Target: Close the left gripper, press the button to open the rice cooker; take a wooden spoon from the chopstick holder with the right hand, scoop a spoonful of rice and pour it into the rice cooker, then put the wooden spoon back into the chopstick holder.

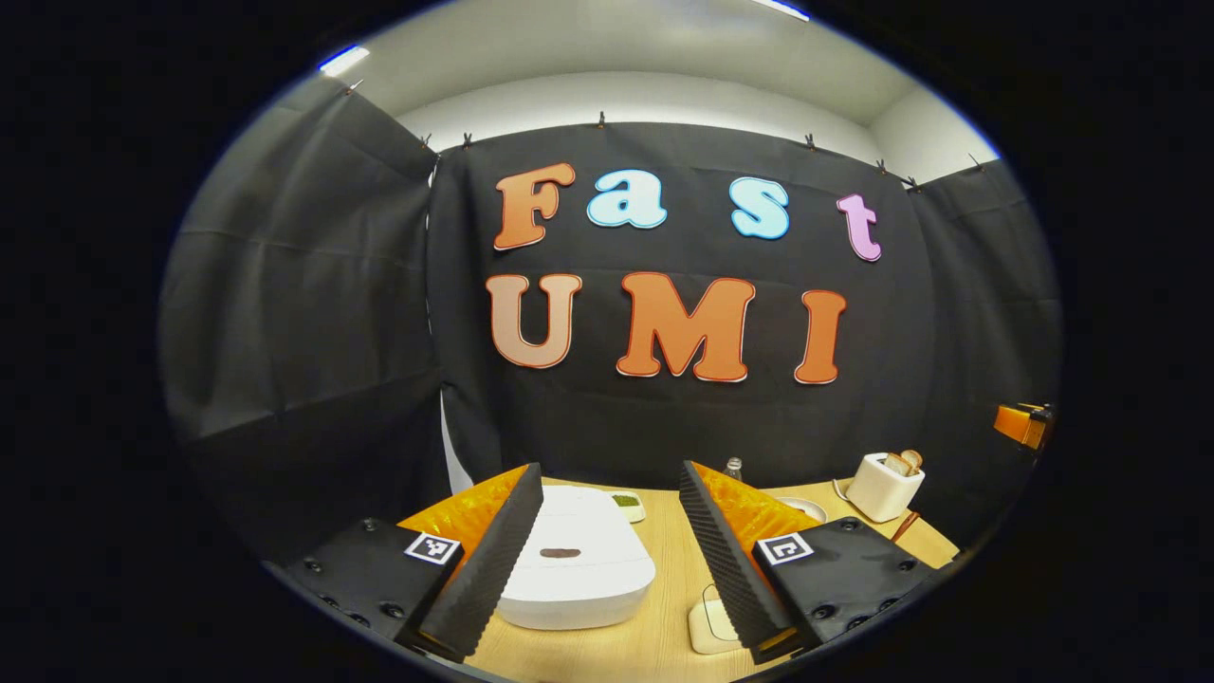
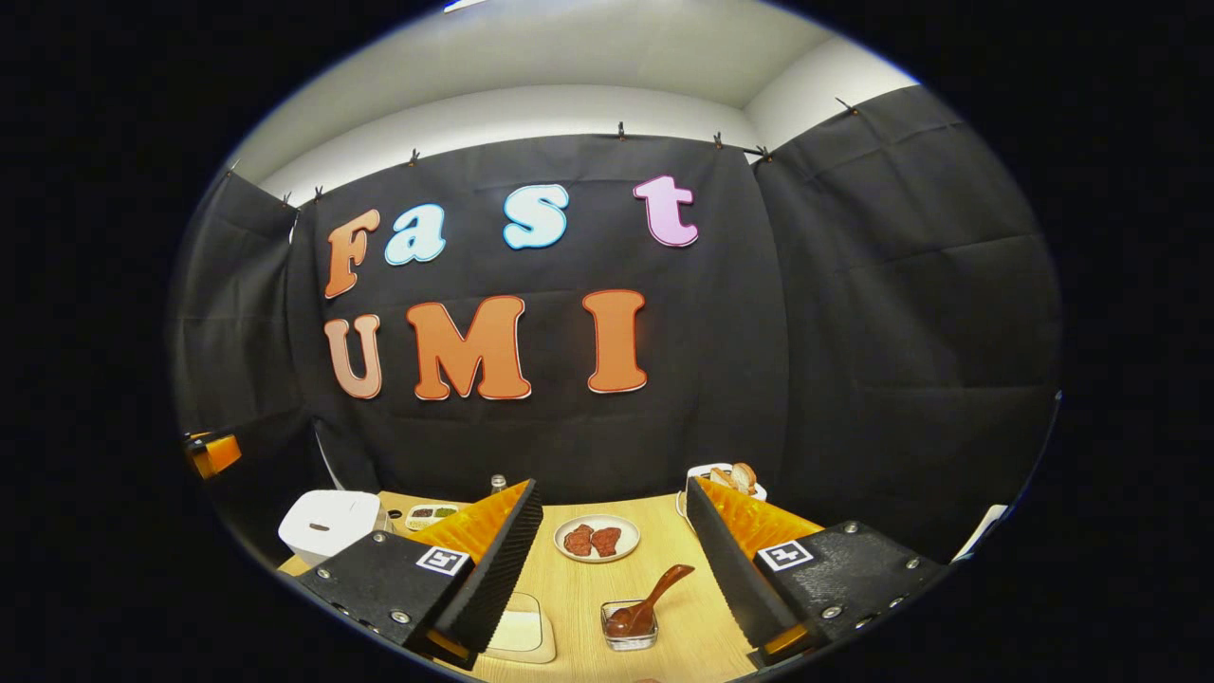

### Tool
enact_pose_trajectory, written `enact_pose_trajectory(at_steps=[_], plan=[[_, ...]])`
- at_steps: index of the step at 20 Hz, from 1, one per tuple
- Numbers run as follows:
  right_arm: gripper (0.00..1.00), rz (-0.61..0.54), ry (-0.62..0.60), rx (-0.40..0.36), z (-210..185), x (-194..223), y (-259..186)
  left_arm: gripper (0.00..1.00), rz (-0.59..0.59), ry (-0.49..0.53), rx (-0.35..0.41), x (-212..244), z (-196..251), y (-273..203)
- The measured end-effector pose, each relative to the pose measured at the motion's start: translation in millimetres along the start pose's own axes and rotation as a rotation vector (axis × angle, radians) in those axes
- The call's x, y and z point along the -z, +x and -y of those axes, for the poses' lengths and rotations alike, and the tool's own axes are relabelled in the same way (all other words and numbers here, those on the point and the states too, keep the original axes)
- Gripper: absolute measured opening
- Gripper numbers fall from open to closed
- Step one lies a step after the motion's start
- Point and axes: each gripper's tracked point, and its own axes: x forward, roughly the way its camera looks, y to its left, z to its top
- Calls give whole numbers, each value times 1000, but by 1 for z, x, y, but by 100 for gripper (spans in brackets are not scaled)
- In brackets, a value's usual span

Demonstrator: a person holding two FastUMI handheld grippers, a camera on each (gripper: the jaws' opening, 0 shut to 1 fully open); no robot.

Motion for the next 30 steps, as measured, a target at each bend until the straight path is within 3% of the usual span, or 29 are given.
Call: enact_pose_trajectory(at_steps=[2,7,9,10,12,13,17,19,20,22,27,30], plan=[[95,-3,-3,1,0,1,0,96,-3,17,5,1,2,1],[95,-13,-21,5,-1,4,0,27,32,15,0,-8,0,5],[100,-16,-20,4,-1,6,0,11,12,11,11,-1,0,6],[95,-17,-21,4,-1,6,0,6,-4,18,9,5,-1,9],[95,-24,-24,3,-2,8,1,0,-21,42,-11,9,-7,15],[100,-30,-26,-2,-3,10,1,5,-37,46,8,13,-4,14],[95,-48,-27,9,1,16,2,4,-87,72,22,40,-10,47],[95,-68,-24,13,1,24,4,5,-127,50,22,59,-15,65],[100,-79,-24,16,2,27,4,5,-148,37,24,69,-18,75],[95,-94,-25,25,5,33,5,5,-190,30,12,91,-25,91],[95,-128,-30,65,17,45,5,3,-301,-51,4,153,-40,129],[95,-145,-38,95,26,50,3,4,-348,-33,-13,178,-49,145]])
